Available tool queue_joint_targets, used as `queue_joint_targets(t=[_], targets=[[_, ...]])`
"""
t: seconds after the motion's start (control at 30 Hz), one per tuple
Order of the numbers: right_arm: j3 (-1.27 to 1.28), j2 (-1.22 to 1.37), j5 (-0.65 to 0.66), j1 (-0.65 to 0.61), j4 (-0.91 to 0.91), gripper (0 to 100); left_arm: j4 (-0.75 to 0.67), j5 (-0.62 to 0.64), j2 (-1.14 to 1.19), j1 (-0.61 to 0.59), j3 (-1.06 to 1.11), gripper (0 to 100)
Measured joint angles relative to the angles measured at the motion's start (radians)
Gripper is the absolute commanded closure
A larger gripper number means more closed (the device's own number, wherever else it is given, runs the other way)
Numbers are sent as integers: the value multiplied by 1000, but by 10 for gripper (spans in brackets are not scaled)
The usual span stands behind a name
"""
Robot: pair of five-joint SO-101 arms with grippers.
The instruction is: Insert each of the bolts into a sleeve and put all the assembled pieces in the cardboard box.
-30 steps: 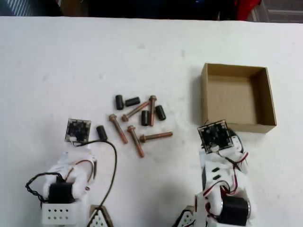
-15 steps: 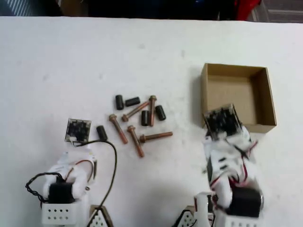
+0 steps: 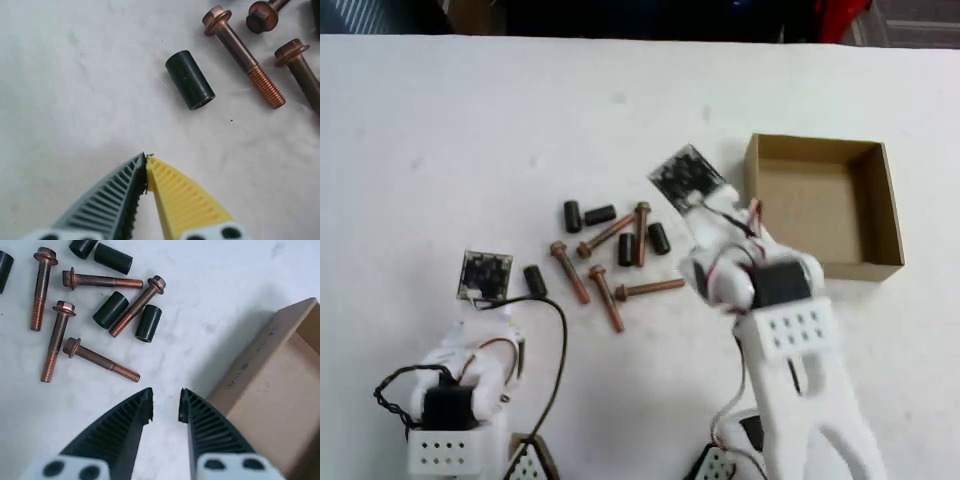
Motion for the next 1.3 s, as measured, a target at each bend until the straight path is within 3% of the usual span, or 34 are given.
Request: queue_joint_targets(t=[0.27,0.7,0.9,1.3], targets=[[-216,361,-152,-25,-9,908,0,0,0,0,0,976],[-767,1031,-377,-55,190,910,0,0,0,0,0,976],[-925,1217,-391,-55,195,910,0,0,0,0,0,976],[-1053,1352,-393,-94,195,907,0,0,0,0,0,976]])
